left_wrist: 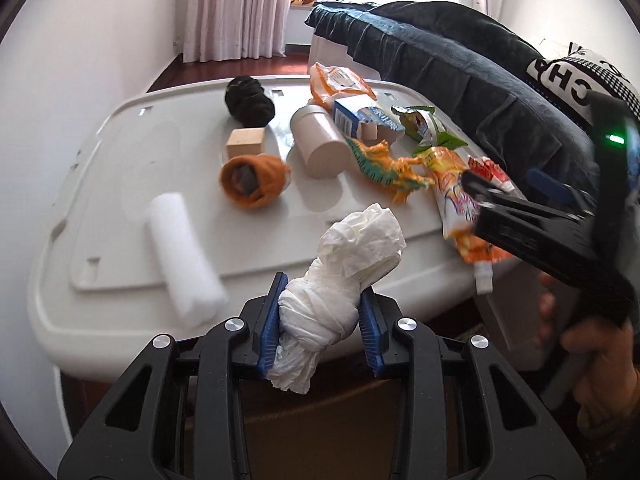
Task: Collect trash
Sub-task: 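Carry tissue into the box with left tool while right tool drops orange pouch in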
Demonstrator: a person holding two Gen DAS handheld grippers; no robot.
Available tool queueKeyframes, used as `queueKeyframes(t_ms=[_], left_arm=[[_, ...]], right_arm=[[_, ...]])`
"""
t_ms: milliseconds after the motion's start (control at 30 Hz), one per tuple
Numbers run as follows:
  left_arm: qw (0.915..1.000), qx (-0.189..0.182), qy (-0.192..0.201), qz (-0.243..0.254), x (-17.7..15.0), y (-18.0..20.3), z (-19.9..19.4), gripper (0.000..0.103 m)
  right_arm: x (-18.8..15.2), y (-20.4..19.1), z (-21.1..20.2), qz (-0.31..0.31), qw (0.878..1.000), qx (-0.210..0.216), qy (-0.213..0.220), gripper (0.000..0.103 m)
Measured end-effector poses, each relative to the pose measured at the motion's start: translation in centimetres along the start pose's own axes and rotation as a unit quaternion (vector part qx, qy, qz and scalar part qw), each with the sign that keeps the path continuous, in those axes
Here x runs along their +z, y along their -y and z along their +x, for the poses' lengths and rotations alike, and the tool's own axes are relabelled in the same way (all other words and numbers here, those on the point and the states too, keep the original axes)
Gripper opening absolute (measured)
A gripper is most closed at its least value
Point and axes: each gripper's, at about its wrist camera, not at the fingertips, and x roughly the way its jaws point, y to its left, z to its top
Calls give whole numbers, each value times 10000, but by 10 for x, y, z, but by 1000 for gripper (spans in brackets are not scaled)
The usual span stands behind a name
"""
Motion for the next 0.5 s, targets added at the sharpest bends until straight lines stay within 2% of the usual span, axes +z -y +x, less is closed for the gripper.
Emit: queueKeyframes(t_ms=[233,267,300,333,433,500], left_arm=[[9999,-104,42,-26,-8,-6,-14,34],[9999,-117,28,-27,-9,-6,-15,34],[9999,-130,25,-33,-9,-5,-15,33],[9999,-141,19,-26,-10,-4,-15,34],[9999,-169,-20,2,-13,1,-15,34],[9998,-172,-47,25,-16,5,-16,34]], right_arm=[[-12,-13,37,-339,9984,-291,-357,95],[-13,-11,41,-366,9980,-273,-434,91],[-14,-11,46,-393,9976,-211,-529,73],[-15,-10,48,-393,9975,-104,-582,67],[-13,-13,44,-534,9972,-157,-493,55],[-11,-13,42,-556,9971,-142,-500,52]])
